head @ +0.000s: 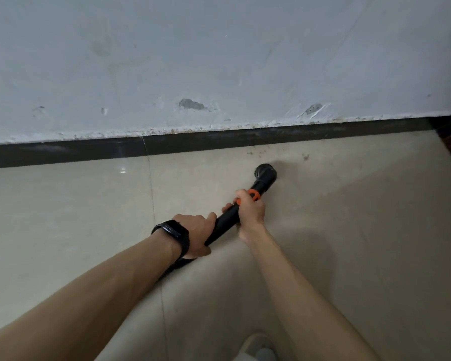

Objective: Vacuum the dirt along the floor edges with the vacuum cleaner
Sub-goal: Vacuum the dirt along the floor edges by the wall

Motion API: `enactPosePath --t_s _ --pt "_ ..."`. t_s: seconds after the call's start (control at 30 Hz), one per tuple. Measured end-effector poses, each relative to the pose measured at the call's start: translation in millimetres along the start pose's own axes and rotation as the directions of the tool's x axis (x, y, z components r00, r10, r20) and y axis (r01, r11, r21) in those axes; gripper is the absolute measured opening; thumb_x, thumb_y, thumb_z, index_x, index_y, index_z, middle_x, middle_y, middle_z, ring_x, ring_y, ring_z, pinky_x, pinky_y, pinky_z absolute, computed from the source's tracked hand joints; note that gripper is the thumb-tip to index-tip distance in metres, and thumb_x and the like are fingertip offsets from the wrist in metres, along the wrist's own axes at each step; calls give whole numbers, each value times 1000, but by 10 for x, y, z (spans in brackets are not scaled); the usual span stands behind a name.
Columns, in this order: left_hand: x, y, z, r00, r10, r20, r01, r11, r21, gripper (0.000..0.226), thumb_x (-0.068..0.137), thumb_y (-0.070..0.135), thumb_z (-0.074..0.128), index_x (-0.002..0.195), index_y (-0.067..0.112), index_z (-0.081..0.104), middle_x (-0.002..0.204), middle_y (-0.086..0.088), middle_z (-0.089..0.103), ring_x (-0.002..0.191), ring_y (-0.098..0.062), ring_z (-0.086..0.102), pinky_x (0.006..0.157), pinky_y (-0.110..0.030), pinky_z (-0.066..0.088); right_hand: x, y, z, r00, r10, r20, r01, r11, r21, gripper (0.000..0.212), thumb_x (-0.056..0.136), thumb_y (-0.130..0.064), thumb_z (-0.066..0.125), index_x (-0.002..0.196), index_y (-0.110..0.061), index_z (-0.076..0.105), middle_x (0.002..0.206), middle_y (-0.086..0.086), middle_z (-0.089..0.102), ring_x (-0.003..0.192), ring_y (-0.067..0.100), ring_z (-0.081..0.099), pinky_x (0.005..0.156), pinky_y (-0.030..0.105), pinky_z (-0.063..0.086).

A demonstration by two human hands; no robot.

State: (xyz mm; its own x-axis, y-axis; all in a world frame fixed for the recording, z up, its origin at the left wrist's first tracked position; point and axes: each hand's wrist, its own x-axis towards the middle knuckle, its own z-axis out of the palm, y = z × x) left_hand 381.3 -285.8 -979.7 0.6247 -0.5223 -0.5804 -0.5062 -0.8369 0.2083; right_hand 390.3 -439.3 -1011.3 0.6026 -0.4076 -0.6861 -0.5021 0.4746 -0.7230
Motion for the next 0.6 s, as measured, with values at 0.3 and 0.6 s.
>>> enactPosePath --t_s 0.3,0.6 --pt "45 -43 0 997 -44 -64 43 999 -26 46 88 48 62 99 22 26 71 6 41 59 -19 45 51 -31 30 54 -101 133 999 4 33 -3 1000 -7 14 87 1 60 84 -8 49 57 4 47 44 20 51 54 36 57" --pt "120 -182 15 992 -67 -110 65 998 -23 49 85 52 62 96 23 25 70 6 41 61 -22 47 50 -31 28 117 -190 292 997 13 75 -10 999 -32 14 86 3 57 79 -8 50 57 3 48 43 19 51 54 34 57"
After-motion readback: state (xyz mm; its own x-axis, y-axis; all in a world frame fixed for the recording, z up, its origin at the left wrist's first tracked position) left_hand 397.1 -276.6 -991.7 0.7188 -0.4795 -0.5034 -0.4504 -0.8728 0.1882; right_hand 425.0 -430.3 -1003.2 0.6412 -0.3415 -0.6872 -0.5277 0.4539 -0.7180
